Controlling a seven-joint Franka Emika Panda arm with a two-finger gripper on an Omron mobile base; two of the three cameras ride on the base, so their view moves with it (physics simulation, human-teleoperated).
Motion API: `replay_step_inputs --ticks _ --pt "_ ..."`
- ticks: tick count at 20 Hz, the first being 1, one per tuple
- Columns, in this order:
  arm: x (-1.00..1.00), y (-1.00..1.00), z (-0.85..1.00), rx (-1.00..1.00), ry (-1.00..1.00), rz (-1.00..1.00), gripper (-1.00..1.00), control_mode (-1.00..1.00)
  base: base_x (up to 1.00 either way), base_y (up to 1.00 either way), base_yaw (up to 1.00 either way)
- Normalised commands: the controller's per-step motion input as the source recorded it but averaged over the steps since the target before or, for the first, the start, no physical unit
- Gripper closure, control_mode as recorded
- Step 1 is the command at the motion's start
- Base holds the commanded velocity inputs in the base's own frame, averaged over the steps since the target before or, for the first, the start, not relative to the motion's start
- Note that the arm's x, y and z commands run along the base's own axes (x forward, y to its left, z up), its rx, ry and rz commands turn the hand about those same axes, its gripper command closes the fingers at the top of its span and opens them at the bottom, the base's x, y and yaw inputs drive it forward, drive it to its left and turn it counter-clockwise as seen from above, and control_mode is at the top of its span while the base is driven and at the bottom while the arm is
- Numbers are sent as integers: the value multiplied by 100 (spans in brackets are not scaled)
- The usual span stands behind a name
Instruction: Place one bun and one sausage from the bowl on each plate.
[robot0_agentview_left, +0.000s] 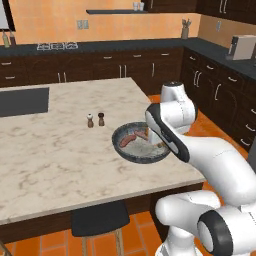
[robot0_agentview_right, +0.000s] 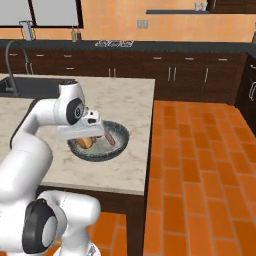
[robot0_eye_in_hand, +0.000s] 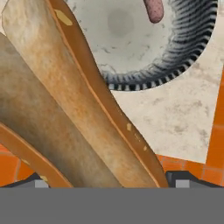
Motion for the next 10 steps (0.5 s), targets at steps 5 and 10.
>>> replay_step_inputs --ticks 5,10 --pt "-63 -28 18 8 -10 0 100 -100 0 0 0" --pt "-27 0 0 0 -3 0 100 100 -22 14 0"
